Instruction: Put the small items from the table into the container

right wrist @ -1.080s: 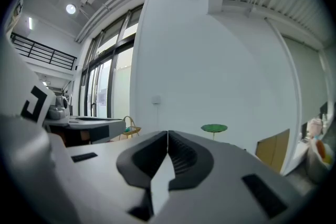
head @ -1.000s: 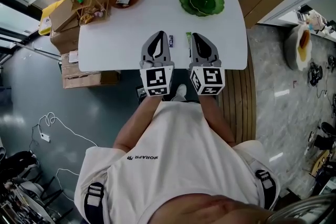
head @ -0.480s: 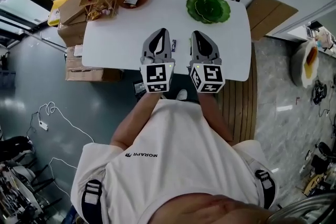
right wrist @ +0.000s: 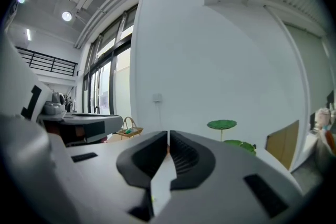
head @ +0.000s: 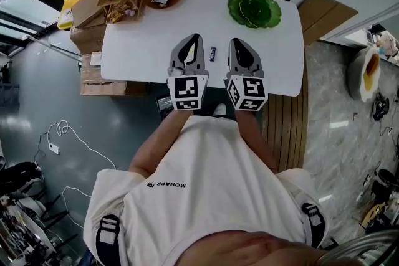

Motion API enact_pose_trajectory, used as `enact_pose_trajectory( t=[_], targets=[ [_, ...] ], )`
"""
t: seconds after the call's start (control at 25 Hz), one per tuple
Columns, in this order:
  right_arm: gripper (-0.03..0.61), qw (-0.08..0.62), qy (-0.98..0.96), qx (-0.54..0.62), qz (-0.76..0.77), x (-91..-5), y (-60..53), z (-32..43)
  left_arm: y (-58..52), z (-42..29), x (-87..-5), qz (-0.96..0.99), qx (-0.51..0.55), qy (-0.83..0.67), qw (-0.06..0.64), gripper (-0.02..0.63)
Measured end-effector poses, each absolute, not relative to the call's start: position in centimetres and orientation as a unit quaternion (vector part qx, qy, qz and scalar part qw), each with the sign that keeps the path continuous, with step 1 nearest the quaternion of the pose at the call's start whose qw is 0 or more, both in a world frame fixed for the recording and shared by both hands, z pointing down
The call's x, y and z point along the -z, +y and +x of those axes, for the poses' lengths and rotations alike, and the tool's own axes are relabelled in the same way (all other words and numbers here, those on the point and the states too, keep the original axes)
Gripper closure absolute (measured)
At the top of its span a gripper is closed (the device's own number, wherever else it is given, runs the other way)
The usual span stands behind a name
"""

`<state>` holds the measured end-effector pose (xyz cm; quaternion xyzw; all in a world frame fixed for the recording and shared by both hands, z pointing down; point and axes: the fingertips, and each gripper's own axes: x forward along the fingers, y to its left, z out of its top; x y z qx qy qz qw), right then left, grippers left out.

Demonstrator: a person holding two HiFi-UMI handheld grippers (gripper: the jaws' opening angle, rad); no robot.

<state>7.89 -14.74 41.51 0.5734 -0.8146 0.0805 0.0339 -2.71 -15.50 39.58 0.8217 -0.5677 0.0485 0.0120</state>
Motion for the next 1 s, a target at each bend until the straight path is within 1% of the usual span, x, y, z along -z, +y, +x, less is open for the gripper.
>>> enact_pose_trajectory(
  t=[0.52, 0.64, 0.76, 0.88, 1.0],
  targets=[
    [0.563, 0.081, -0.799, -0.108, 0.586, -45.9, -16.6, 7.9, -16.6, -2.8, -41.2, 0.837, -0.046, -0.545, 0.022, 0.609],
    [0.521, 0.099, -0.795, -0.122, 0.586, -47.6, -16.7, 8.2, -16.7, -2.8, -41.5, 0.838, -0.049, -0.542, 0.023, 0.609],
    [0.514, 0.106, -0.790, -0.134, 0.588, -48.9, -16.8, 8.7, -16.7, -2.7, -42.0, 0.839, -0.053, -0.540, 0.026, 0.609],
    [0.475, 0.119, -0.787, -0.144, 0.588, -50.1, -17.1, 9.1, -16.8, -2.7, -42.5, 0.840, -0.057, -0.539, 0.028, 0.609],
    [0.465, 0.137, -0.781, -0.158, 0.589, -51.8, -17.1, 9.8, -16.7, -2.7, -43.0, 0.840, -0.061, -0.538, 0.032, 0.609]
  ],
)
